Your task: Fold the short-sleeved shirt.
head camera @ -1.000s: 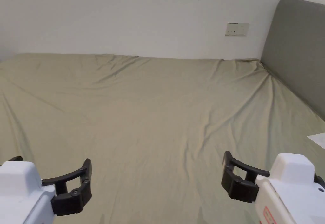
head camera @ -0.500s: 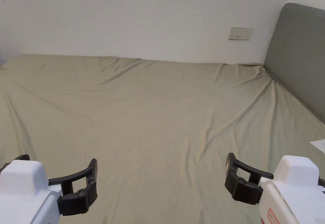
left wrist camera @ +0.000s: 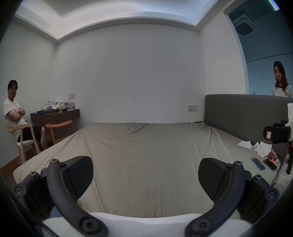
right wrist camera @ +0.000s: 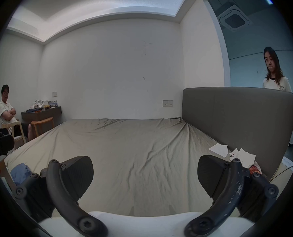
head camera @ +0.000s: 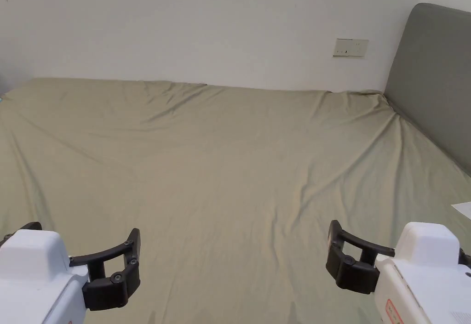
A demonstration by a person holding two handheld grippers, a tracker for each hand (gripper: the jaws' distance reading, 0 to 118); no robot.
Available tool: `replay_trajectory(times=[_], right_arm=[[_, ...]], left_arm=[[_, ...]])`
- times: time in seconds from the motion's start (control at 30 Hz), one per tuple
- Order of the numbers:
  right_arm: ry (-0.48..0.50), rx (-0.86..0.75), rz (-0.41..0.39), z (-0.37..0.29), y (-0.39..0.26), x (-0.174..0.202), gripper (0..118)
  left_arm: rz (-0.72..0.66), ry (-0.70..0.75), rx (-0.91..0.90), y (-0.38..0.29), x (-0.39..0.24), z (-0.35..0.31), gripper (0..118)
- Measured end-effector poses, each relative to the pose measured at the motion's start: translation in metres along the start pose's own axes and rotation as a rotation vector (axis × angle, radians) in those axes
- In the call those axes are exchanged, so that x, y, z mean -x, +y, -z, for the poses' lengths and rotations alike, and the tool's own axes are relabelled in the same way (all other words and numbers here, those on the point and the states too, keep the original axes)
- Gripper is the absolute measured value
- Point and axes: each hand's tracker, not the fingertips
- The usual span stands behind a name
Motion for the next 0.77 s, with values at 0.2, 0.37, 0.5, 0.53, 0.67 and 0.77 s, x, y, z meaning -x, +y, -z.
replay_trajectory(times=[0.2, 0.37, 0.5, 0.53, 0.67, 0.77], right_arm=[[0.02, 0.005, 0.0, 0.002, -0.001, 0.0, 118], [0.018, 0.015, -0.008, 0.005, -0.001, 0.002, 118], [0.019, 0.02, -0.009, 0.009, -0.002, 0.003, 118], [0.02, 0.021, -0.011, 0.01, -0.003, 0.003, 118], [0.019, 0.026, -0.011, 0.014, -0.003, 0.004, 118], [0.02, 0.032, -0.011, 0.017, -0.003, 0.005, 118]], left_arm=[[-0.002, 0.002, 0.008, -0.002, 0.0, 0.002, 118], [-0.002, 0.0, 0.014, -0.003, -0.001, 0.004, 118], [-0.003, 0.001, 0.019, -0.004, 0.0, 0.007, 118], [-0.004, 0.001, 0.019, -0.004, 0.0, 0.008, 118], [-0.008, 0.002, 0.025, -0.005, 0.002, 0.011, 118], [-0.006, 0.006, 0.027, -0.006, 0.004, 0.014, 118]])
